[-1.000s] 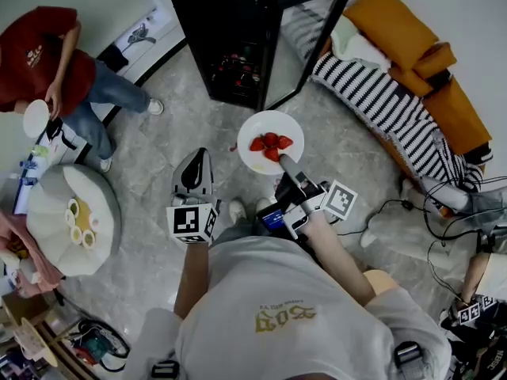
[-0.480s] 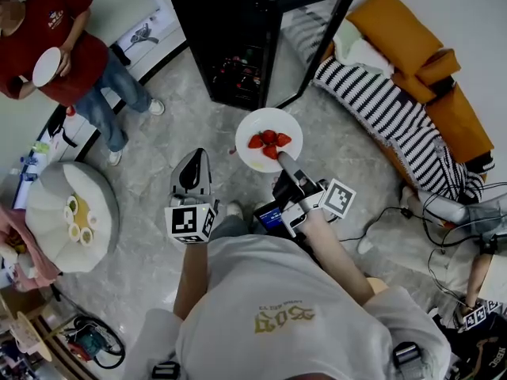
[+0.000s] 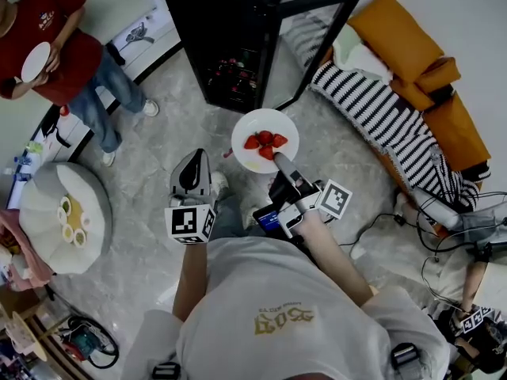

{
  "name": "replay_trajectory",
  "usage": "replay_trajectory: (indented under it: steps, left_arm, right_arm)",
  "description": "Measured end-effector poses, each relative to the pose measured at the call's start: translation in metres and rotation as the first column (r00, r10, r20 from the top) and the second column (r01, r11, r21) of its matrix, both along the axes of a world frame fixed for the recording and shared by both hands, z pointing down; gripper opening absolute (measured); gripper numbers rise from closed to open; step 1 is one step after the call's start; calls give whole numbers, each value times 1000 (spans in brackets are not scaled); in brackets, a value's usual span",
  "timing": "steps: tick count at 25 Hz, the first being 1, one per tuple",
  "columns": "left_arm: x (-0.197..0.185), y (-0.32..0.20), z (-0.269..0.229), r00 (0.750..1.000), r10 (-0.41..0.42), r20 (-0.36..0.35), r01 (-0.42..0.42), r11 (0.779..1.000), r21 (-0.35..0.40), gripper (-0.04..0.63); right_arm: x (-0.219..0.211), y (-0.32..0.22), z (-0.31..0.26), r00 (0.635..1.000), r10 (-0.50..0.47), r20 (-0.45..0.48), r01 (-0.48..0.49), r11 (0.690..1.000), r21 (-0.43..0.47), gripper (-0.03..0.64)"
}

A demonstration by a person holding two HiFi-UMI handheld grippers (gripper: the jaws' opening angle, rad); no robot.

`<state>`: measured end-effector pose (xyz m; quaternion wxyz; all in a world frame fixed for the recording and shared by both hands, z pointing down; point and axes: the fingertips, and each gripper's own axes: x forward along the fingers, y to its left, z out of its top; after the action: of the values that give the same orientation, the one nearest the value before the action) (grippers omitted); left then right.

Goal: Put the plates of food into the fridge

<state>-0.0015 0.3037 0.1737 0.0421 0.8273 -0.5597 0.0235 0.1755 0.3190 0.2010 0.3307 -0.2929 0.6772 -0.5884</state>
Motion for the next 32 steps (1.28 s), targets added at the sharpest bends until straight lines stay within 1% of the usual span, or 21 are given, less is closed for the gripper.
replay_trajectory:
  steps: [7,11,14,20,22,26,32]
  left_arm:
    - [-7,-38,7,1000,-6,-21,6,1000,-8,6]
    - [-26,-85,7,1000,3,-24,-4,1000,-20,6]
    - [-41,-121,6,1000,-4,-20,4,1000,-31,6]
    - [-34,-132,-12,1000,25,-11,-25,1000,8,6]
    - [-44,-156,-14,999,37,-11,-37,999,7,6]
    - [-70,-220,-11,998,52,-20,-52,999,-15,6]
    - [-88,-262,-14,997,59,-41,-59,998,-15,6]
  right_arm:
    - [-7,-36,1,1000,-5,1,5,1000,-3,71]
    - [-26,-80,1,1000,7,6,-7,1000,-6,71]
    - [-39,-109,1,1000,13,10,-13,1000,-5,71]
    - [-39,-111,-8,1000,25,14,-26,999,31,71]
    - [-50,-133,-10,999,33,10,-33,999,35,71]
    - [-79,-194,-8,999,34,5,-34,999,31,71]
    - [-103,-236,-4,1000,28,12,-28,999,25,71]
